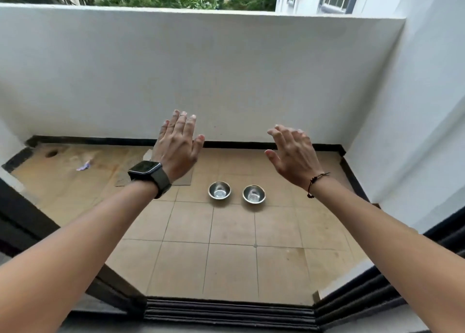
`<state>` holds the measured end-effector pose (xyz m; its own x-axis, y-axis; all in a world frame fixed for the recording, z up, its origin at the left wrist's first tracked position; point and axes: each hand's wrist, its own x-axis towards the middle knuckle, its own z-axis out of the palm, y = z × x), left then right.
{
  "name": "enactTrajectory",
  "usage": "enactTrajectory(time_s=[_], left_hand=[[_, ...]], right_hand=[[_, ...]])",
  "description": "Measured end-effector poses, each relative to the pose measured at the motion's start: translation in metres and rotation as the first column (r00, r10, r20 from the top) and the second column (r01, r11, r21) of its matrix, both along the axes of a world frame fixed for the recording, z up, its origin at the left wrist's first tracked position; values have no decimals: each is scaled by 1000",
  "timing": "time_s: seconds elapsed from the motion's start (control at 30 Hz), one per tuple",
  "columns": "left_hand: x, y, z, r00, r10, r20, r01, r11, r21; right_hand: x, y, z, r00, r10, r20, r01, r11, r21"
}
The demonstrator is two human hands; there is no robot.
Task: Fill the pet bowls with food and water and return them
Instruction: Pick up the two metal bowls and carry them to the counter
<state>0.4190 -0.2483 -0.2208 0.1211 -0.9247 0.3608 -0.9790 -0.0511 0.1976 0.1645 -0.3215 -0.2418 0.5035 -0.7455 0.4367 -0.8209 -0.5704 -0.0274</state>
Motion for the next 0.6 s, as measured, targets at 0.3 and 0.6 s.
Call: enactTrajectory(time_s=[0.3,0.6], left_hand=[[38,-111,-88,994,51,-98,-27,973,231],[60,-256,-164,971,162,-176,-93,933,348]], right_hand=[[38,-105,-81,997,-71,-1,70,975,213],[51,-251,-166,993,-88,-75,109,922,372]])
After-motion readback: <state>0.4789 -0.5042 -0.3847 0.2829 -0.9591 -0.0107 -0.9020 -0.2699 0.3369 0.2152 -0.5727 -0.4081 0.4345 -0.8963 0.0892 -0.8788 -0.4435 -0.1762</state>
